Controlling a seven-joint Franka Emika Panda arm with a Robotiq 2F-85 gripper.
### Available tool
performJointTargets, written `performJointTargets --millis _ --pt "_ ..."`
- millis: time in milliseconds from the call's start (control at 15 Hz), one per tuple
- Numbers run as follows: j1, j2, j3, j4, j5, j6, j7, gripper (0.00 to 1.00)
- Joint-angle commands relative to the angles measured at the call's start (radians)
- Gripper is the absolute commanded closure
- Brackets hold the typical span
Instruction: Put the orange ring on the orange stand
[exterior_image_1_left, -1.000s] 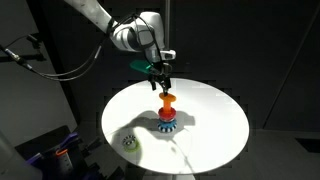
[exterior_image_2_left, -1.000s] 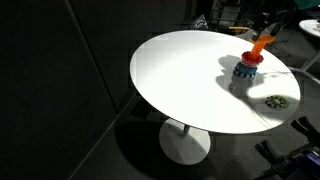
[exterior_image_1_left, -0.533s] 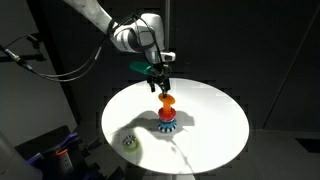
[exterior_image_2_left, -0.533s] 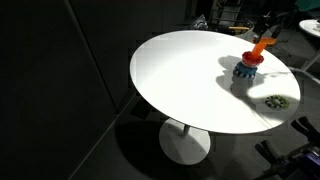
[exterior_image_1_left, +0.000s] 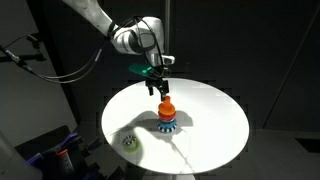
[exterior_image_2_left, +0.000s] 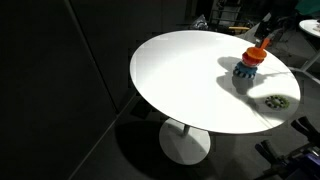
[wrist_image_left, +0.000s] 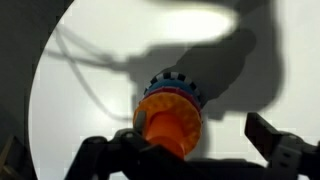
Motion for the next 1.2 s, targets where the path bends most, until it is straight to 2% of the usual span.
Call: performJointTargets --millis 0,667,1133 --pt "0.006 -0.004 -0.005 0.008 -0.018 -0.024 0.015 0.0" --pt "0.003 -0.054 0.007 -0.024 -0.018 -0.119 -0.067 0.0" --pt "0.018 -0.201 0.043 -0.131 -0.001 -0.212 -0.158 0.0"
